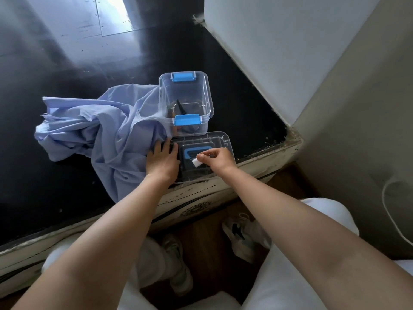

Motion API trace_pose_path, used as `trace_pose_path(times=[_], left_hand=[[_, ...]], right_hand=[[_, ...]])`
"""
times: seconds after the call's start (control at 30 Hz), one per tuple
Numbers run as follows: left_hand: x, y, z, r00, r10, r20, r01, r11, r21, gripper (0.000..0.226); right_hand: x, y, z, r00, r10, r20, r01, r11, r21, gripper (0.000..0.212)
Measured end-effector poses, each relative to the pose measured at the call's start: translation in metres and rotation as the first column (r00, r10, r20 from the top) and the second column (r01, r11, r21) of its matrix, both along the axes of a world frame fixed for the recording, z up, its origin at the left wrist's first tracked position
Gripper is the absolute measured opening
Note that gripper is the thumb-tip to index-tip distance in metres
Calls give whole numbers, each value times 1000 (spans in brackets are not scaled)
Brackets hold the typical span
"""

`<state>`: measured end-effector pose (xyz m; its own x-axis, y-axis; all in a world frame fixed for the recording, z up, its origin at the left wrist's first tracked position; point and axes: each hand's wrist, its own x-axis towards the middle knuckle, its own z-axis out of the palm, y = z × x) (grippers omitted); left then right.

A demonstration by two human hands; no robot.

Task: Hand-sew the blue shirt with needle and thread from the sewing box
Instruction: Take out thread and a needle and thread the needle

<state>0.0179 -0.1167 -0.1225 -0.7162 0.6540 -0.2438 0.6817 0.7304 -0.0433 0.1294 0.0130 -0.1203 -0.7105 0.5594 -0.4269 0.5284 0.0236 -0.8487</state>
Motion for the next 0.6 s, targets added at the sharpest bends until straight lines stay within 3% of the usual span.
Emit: trace_pose_path(times=[0.2, 0.37, 0.47, 0.6], left_hand=[[6, -9, 7, 999, -50, -12, 51, 941, 335, 36], [28, -6, 22, 992, -96, 80, 41, 854, 519, 30], [41, 1, 33, 979, -52, 198, -95, 739, 667, 24], [46, 3, 44, 914, -35, 405, -303, 605, 736, 17]], right_hand=[[4, 1, 12, 999, 16, -38, -14, 999, 29, 33], [18, 10, 34, 985, -115, -132, 80, 966, -245, 25], [26, 12, 41, 976, -92, -200, 14, 933, -360, 25], [35, 9, 46, 977, -21, -214, -61, 928, -367, 29]])
